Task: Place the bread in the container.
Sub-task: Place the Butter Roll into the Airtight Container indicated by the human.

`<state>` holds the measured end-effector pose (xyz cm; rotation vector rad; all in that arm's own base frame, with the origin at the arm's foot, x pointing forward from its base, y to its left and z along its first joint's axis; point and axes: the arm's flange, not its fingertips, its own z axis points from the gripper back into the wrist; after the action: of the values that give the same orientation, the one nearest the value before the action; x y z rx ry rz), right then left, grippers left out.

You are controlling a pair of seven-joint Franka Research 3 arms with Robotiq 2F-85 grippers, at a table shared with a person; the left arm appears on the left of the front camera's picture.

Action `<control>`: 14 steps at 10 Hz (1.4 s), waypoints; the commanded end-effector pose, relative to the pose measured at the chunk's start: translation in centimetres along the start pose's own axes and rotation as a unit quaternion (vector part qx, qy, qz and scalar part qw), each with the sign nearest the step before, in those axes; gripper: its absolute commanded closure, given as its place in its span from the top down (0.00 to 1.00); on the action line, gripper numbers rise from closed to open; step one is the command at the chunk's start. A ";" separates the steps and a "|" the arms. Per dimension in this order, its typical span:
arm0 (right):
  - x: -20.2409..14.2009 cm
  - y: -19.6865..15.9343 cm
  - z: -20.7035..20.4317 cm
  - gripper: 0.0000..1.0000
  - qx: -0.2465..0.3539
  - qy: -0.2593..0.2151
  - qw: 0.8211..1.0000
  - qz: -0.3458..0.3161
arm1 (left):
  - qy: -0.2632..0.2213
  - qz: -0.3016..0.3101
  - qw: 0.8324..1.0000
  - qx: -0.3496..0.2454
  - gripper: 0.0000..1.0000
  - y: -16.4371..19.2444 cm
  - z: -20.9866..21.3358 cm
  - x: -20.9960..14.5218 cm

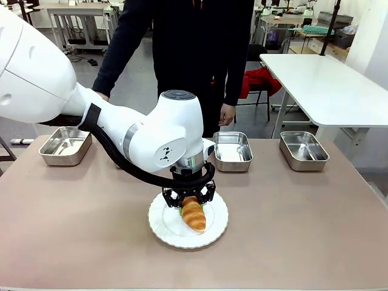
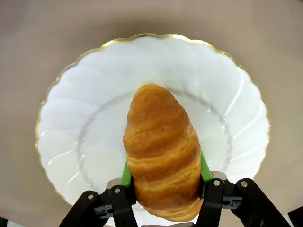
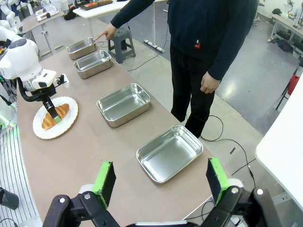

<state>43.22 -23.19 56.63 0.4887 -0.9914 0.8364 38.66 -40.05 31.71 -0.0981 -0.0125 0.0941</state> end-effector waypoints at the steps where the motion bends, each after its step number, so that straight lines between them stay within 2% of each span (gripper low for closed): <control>1: 0.2 0.1 0.1 1.00 0.001 -0.002 1.000 0.002 | -0.047 -0.004 0.999 -0.014 0.56 2.2 4.3 0.8; 3: 0.2 0.1 0.1 1.00 0.001 -0.002 1.000 0.002 | -0.060 -0.023 0.998 -0.015 0.56 6.3 9.8 2.7; 4: 0.2 0.1 0.1 1.00 0.001 -0.002 1.000 0.002 | -0.059 -0.045 0.997 0.001 0.56 8.8 12.5 3.9; 5: 0.2 0.1 0.1 1.00 0.001 -0.002 1.000 0.002 | -0.083 -0.069 0.994 0.026 0.56 12.6 15.4 5.9; 6: 0.2 0.1 0.1 1.00 0.001 -0.002 1.000 0.002 | -0.080 -0.095 0.991 0.046 0.56 15.9 16.9 7.4; 8: 0.2 0.1 0.1 1.00 0.001 -0.002 1.000 0.002 | -0.121 -0.136 0.981 0.073 0.56 21.7 19.3 10.9; 9: 0.2 0.1 0.1 1.00 0.001 -0.002 1.000 0.002 | -0.126 -0.138 0.981 0.045 0.56 23.3 19.8 13.0; 11: 0.2 0.1 0.1 1.00 0.001 -0.002 1.000 0.002 | -0.118 -0.131 0.984 0.026 0.56 24.4 19.3 15.8; 12: 0.2 0.1 0.1 1.00 0.001 -0.002 1.000 0.002 | -0.070 -0.097 0.991 0.055 0.56 22.6 19.3 14.9; 13: 0.2 0.1 0.1 1.00 0.001 -0.002 1.000 0.002 | -0.123 -0.128 0.983 0.050 0.56 25.6 20.0 14.8; 14: 0.2 0.1 0.1 1.00 0.001 -0.002 1.000 0.002 | -0.123 -0.128 0.983 0.050 0.56 25.6 20.0 14.8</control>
<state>43.28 -23.14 56.56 0.4894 -0.9891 0.8367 51.47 -12.14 48.44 0.0138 -0.2362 -0.1399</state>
